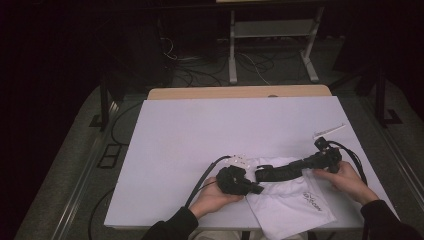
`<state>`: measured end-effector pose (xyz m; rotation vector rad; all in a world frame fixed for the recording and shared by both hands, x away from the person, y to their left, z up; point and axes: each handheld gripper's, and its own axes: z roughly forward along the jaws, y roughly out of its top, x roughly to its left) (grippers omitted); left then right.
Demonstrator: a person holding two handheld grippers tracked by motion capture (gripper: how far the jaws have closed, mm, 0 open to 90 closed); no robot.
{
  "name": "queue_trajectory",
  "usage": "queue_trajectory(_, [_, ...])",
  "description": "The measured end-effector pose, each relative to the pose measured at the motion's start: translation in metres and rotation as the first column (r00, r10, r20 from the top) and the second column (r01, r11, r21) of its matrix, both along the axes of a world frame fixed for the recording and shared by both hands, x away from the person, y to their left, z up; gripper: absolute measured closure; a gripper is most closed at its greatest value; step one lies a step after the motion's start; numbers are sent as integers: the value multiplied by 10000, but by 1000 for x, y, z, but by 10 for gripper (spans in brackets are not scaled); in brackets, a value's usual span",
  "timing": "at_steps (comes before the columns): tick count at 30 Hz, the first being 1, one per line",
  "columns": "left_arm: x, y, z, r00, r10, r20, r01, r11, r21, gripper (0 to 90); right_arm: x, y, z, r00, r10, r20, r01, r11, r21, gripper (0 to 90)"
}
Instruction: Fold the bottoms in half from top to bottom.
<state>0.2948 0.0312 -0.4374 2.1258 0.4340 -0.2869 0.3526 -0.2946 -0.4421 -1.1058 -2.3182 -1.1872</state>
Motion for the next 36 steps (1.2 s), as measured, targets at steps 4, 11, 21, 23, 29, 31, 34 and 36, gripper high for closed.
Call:
queue_trajectory(4, [0, 0, 0, 10000, 13, 58, -13, 10000, 18, 862, -3, -3, 4, 9996, 128, 270, -132, 9998, 153, 828])
queue_trajectory(11, [-4, -2, 2, 9993, -2, 368, -7, 9997, 238, 661, -12, -10, 14, 9951, 531, 831, -574, 9971, 504, 828])
queue_trajectory(21, [-1, 5, 10, 9962, 817, 317, -810, 9964, -229, 418, -20, -21, 24, 9876, 627, 1436, -752, 9937, 832, 828])
queue_trajectory(23, [1, 8, 13, 9934, 1105, 306, -1089, 9927, -512, 385, -22, -20, 25, 9864, 752, 1464, -883, 9924, 851, 828])
queue_trajectory(29, [9, 20, 19, 9816, 1897, 234, -1862, 9766, -1081, 332, -27, -18, 27, 9809, 1184, 1544, -1331, 9871, 885, 828])
queue_trajectory(31, [11, 24, 21, 9757, 2171, 313, -2121, 9702, -1170, 308, -29, -18, 28, 9781, 1413, 1531, -1563, 9835, 913, 828])
queue_trajectory(34, [15, 29, 21, 9675, 2507, 325, -2446, 9607, -1314, 283, -32, -18, 28, 9708, 1884, 1485, -2032, 9748, 916, 827])
queue_trajectory(36, [18, 33, 22, 9624, 2698, 298, -2632, 9545, -1405, 283, -35, -18, 29, 9656, 2172, 1431, -2307, 9693, 854, 827])
